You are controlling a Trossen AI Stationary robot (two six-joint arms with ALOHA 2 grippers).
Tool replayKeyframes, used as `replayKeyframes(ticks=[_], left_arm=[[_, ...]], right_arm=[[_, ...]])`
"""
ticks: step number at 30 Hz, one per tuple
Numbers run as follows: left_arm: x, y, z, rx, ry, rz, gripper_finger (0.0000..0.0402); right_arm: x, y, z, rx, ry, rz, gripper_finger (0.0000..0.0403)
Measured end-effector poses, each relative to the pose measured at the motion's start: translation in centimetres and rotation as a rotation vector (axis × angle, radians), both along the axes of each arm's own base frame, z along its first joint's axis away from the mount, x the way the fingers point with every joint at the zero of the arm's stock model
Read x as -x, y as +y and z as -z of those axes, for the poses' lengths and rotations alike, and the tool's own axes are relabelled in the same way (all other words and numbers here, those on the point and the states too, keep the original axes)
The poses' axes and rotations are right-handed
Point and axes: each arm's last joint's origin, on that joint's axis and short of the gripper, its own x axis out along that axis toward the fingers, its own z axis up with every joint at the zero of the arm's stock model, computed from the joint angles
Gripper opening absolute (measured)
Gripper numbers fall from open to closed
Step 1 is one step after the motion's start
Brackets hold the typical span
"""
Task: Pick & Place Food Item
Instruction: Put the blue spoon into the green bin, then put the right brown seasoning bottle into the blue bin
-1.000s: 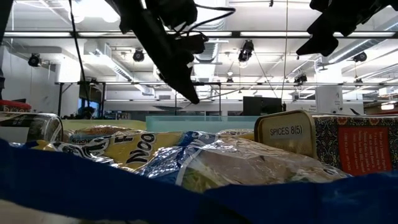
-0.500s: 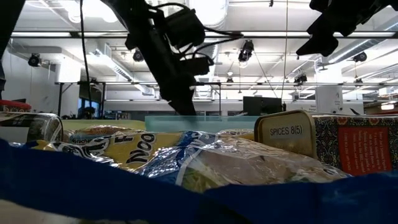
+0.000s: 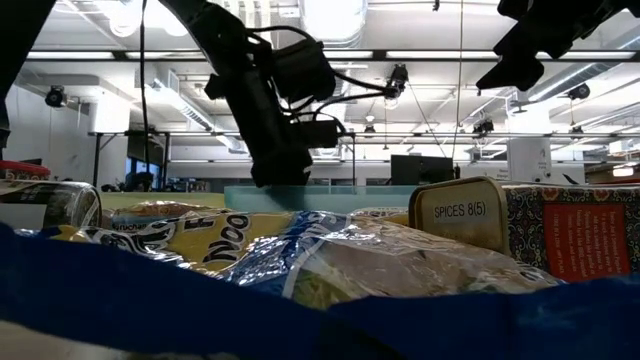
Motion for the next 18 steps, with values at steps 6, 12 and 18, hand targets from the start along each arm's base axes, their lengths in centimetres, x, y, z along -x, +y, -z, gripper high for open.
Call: replayKeyframes(ticks=[6, 12, 18], left_arm=[[0.00, -0.04, 0.05, 0.007, 0.001, -0.007, 0.0012], [0.01, -0.04, -0.01, 0.013, -0.003, -0.021, 0.0074], [0.13, -0.05, -0.16, 0.014, 0.004, -0.021, 0.0124]], right_arm=[[0.00, 0.00, 0.01, 0.000, 0.001, 0.000, 0.0364], [0.00, -0.01, 0.01, -0.021, 0.000, 0.016, 0.0364], [0.01, -0.01, 0.26, -0.080, 0.019, 0.051, 0.0364]])
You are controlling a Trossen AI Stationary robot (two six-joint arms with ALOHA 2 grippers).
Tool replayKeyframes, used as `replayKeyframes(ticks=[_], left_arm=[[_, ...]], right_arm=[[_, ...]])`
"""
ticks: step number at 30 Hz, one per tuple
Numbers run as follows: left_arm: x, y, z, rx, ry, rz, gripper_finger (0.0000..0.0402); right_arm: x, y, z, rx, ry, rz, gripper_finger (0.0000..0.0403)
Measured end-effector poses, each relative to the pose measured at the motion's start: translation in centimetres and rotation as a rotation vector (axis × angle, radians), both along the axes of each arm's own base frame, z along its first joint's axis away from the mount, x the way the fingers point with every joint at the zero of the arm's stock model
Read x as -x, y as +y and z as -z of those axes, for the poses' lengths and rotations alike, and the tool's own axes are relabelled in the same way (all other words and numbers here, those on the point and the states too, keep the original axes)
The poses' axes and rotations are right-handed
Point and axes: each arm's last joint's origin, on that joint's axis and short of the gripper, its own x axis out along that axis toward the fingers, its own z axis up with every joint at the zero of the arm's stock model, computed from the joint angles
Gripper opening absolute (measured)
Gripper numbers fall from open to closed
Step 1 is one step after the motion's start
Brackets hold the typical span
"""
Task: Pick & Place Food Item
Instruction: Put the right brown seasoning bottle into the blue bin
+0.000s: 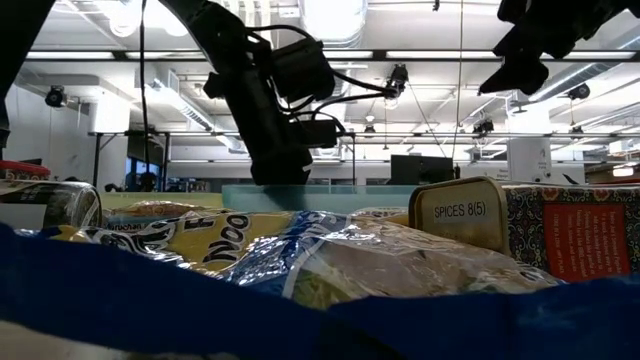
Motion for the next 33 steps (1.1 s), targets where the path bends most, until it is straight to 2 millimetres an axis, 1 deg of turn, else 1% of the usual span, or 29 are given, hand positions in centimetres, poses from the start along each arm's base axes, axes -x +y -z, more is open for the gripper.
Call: replayKeyframes(ticks=[2, 4, 6, 9, 13, 17, 21, 23, 26, 28, 33], left_arm=[[0.1, 0.0, -0.1, 0.001, 0.002, 0.000, 0.0135], [0.1, 0.0, -0.3, 0.001, 0.004, 0.000, 0.0145], [0.1, 0.0, -0.8, 0.000, -0.009, -0.001, 0.0152], [0.3, 0.0, -2.2, 0.004, -0.056, -0.026, 0.0157], [0.7, 0.1, -4.4, 0.015, -0.200, -0.179, 0.0158], [1.4, 0.0, -6.6, 0.025, -0.441, -0.208, 0.0159], [3.1, -0.1, -8.5, 0.028, -0.554, -0.206, 0.0159], [4.2, -0.1, -9.2, 0.027, -0.572, -0.208, 0.0159], [6.2, -0.3, -10.0, 0.027, -0.607, -0.207, 0.0159], [7.7, -0.5, -10.0, 0.028, -0.629, -0.206, 0.0159], [11.1, -0.8, -8.6, 0.030, -0.730, -0.205, 0.0159]], right_arm=[[-0.1, 0.0, 0.4, -0.018, 0.033, 0.021, 0.0364], [-0.2, -0.2, 0.9, 0.003, 0.088, 0.070, 0.0364], [-0.5, -0.4, 1.5, 0.018, 0.148, 0.102, 0.0364], [-1.1, -0.5, 2.3, 0.011, 0.222, 0.102, 0.0364], [-2.2, -0.7, 3.3, -0.001, 0.295, 0.097, 0.0364], [-3.5, -0.9, 3.0, -0.022, 0.321, 0.111, 0.0364], [-4.6, -1.0, 1.7, -0.035, 0.328, 0.118, 0.0364], [-4.9, -0.8, 1.1, -0.044, 0.372, 0.120, 0.0364], [-5.0, -0.5, 0.4, -0.044, 0.471, 0.177, 0.0363], [-5.3, -0.1, 0.0, -0.043, 0.528, 0.214, 0.0363], [-6.5, 1.7, -0.5, -0.074, 0.619, 0.269, 0.0363]])
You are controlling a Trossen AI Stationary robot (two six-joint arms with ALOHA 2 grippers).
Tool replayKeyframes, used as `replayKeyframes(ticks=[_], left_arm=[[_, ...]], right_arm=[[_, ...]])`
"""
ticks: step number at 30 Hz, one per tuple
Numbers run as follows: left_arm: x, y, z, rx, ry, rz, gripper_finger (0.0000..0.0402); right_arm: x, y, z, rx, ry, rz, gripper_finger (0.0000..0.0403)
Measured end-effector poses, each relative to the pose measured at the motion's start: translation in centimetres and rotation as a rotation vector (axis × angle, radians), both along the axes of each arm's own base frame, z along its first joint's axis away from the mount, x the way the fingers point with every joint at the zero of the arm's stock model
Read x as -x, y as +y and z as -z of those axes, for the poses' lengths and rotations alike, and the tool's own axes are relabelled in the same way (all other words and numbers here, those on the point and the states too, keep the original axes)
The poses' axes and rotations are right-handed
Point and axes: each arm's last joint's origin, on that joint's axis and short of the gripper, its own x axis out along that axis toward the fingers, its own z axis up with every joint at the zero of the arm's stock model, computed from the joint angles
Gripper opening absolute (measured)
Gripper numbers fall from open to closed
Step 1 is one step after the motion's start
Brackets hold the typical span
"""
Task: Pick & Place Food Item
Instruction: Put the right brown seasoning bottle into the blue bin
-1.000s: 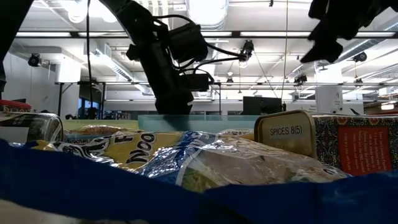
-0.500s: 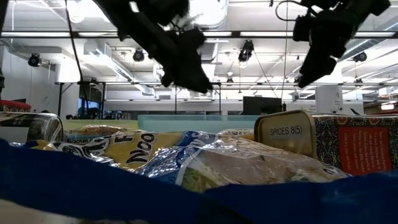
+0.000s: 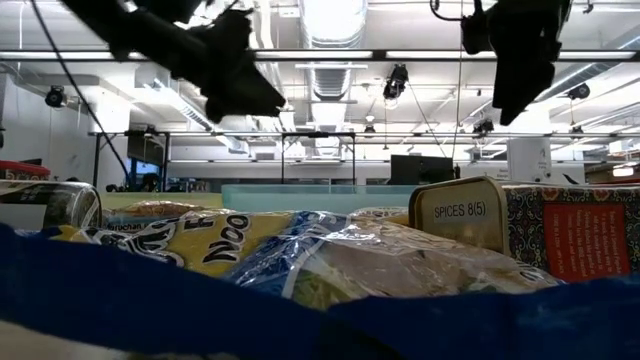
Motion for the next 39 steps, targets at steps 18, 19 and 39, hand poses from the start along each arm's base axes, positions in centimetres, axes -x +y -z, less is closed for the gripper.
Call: replayKeyframes(ticks=[18, 19, 39], left_arm=[[3.3, -0.1, 0.6, -0.032, 0.009, 0.005, 0.0159], [3.3, -0.1, 0.6, -0.034, 0.009, 0.006, 0.0159], [3.3, -0.1, 0.7, -0.046, 0.026, 0.013, 0.0159]], right_arm=[[-3.5, 6.0, 4.1, -0.019, 0.216, 0.064, 0.0363], [-3.5, 6.1, 4.6, -0.016, 0.236, 0.060, 0.0363], [-5.4, 7.6, 7.8, -0.014, 0.300, 0.037, 0.0363]])
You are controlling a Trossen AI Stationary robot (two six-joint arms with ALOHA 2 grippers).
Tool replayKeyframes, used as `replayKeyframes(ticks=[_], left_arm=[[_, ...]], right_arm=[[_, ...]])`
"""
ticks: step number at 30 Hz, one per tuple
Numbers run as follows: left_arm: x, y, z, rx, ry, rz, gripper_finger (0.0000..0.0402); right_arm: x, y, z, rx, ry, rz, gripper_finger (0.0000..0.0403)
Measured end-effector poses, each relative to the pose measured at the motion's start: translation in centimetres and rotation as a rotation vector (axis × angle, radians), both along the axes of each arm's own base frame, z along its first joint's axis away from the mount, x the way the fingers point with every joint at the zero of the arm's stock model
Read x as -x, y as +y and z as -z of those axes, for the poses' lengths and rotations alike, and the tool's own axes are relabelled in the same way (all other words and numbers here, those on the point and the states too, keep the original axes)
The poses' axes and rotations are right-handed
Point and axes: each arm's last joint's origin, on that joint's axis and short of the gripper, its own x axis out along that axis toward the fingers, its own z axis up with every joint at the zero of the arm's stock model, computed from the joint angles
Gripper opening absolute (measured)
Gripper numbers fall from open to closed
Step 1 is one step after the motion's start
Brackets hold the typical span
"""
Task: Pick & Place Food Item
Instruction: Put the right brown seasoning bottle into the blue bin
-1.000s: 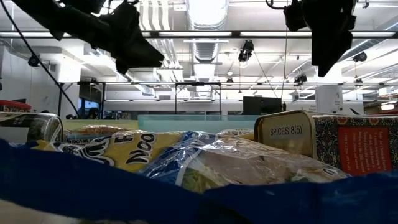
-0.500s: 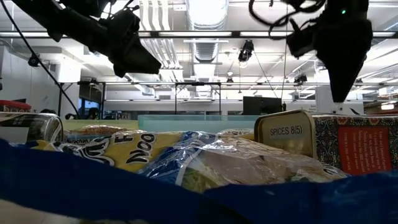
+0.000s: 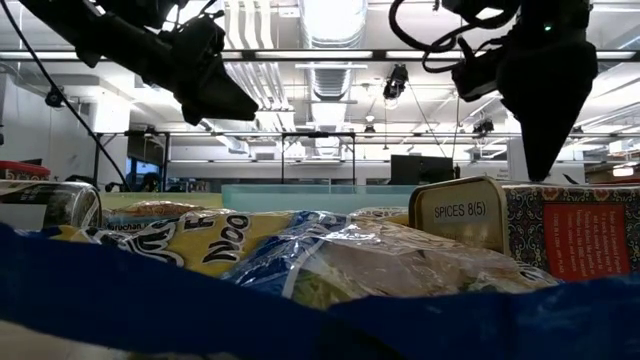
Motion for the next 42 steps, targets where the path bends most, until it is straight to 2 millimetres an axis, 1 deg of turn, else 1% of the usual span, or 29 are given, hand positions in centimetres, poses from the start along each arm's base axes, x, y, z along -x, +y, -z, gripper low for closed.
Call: replayKeyframes(ticks=[3, 7, 13, 19, 23, 28, 42], left_arm=[[0.0, 0.0, 0.0, 0.000, 0.000, 0.000, 0.0159], [0.0, 0.0, 0.0, 0.000, 0.001, 0.000, 0.0159], [0.0, 0.0, 0.0, 0.001, 0.003, -0.001, 0.0159], [0.0, 0.0, 0.0, 0.001, 0.002, -0.001, 0.0159], [0.0, 0.0, 0.0, 0.001, 0.002, -0.001, 0.0159], [0.0, 0.0, 0.0, 0.001, 0.002, -0.001, 0.0159], [0.0, 0.0, 0.0, 0.001, 0.001, 0.000, 0.0159]], right_arm=[[-0.2, 0.1, 0.2, -0.003, -0.012, -0.031, 0.0363], [-0.3, 0.1, 0.9, 0.001, 0.001, -0.071, 0.0363], [0.6, -0.1, 2.5, 0.018, 0.056, -0.094, 0.0363], [1.0, -0.3, 3.4, 0.038, 0.069, -0.116, 0.0363], [0.8, -0.3, 3.4, 0.034, 0.042, -0.127, 0.0363], [0.4, -0.2, 3.0, 0.030, 0.024, -0.142, 0.0363], [0.3, -0.2, 2.9, 0.033, 0.019, -0.145, 0.0362]])
